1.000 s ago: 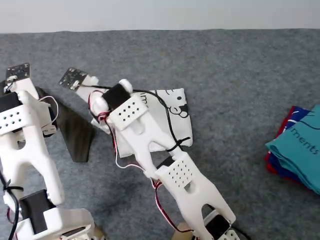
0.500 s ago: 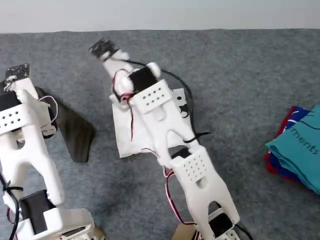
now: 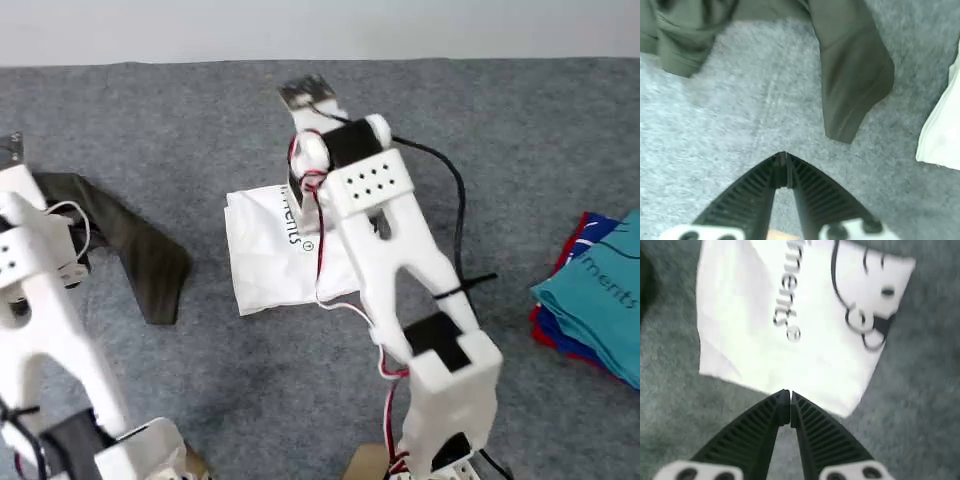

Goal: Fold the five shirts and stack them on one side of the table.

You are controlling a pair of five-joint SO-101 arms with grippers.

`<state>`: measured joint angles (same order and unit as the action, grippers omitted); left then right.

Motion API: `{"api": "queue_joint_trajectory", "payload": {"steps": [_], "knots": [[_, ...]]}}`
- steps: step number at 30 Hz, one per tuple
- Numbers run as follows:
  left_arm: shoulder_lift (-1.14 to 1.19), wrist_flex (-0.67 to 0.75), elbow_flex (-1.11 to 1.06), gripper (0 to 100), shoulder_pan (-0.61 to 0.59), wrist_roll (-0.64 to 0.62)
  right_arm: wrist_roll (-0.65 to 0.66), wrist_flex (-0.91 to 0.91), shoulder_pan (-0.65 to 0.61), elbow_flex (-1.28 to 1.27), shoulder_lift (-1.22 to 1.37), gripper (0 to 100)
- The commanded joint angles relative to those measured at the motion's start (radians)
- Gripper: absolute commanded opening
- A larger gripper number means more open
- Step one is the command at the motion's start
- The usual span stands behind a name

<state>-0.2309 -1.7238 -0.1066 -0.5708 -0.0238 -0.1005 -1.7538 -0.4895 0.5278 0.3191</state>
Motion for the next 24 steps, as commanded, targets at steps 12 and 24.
{"api": "queue_joint_trajectory", "payload": {"steps": [12,24], "knots": [[-0.137,-0.021,-0.079,0,-0.02,0.012,-0.138,0.013,0.159,-0.161,0.005,35.1],[-0.137,0.029,-0.142,0,-0.02,0.012,-0.172,0.197,0.136,-0.16,0.165,35.1]]}}
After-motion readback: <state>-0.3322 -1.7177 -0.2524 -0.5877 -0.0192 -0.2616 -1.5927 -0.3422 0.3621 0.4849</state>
